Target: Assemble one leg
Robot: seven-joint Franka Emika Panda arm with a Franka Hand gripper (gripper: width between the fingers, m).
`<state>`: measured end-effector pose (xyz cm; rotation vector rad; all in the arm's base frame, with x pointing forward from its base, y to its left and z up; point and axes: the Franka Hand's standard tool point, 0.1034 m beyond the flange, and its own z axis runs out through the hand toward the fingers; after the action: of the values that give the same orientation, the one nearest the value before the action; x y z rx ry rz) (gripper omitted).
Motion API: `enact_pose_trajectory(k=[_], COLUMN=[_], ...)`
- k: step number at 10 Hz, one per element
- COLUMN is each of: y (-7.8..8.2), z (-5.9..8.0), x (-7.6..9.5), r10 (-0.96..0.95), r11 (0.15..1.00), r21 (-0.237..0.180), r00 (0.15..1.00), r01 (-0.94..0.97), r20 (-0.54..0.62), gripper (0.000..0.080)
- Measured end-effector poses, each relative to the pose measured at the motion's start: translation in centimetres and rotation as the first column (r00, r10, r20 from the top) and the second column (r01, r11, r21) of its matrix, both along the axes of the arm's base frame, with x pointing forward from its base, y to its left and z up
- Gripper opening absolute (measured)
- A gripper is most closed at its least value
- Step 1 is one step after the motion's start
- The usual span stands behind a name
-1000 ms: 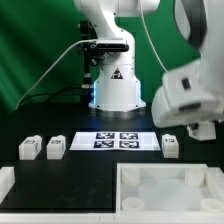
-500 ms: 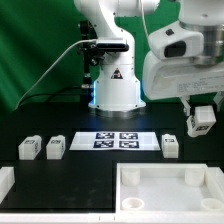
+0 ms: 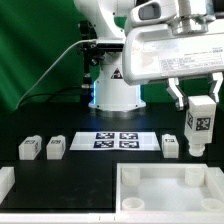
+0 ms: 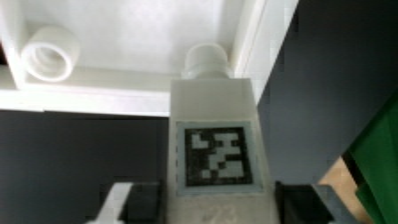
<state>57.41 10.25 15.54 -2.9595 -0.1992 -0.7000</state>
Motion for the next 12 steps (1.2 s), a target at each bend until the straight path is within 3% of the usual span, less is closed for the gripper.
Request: enact_pose_trajectory(k=[2,4,8,12], y=[-0.6,-0.5,1.5,1.2], z=[-0.5,-1.2,-2.4,-4.7], x=[-0.6,-0.8,3.1,3.2], r10=[-0.016,-0.013,-0.025,-0.033], r11=[1.0,1.0,0.999,0.999], r21=[0.003,0.002,0.033,0.032], r00=[0.985,0.989,0.986,0.99], r01=[0.016,0.013,0.02,0.029], r20=[0.174,0.144,0.164,0.139], gripper=[0.0292,0.0292,0.0292,0.0292])
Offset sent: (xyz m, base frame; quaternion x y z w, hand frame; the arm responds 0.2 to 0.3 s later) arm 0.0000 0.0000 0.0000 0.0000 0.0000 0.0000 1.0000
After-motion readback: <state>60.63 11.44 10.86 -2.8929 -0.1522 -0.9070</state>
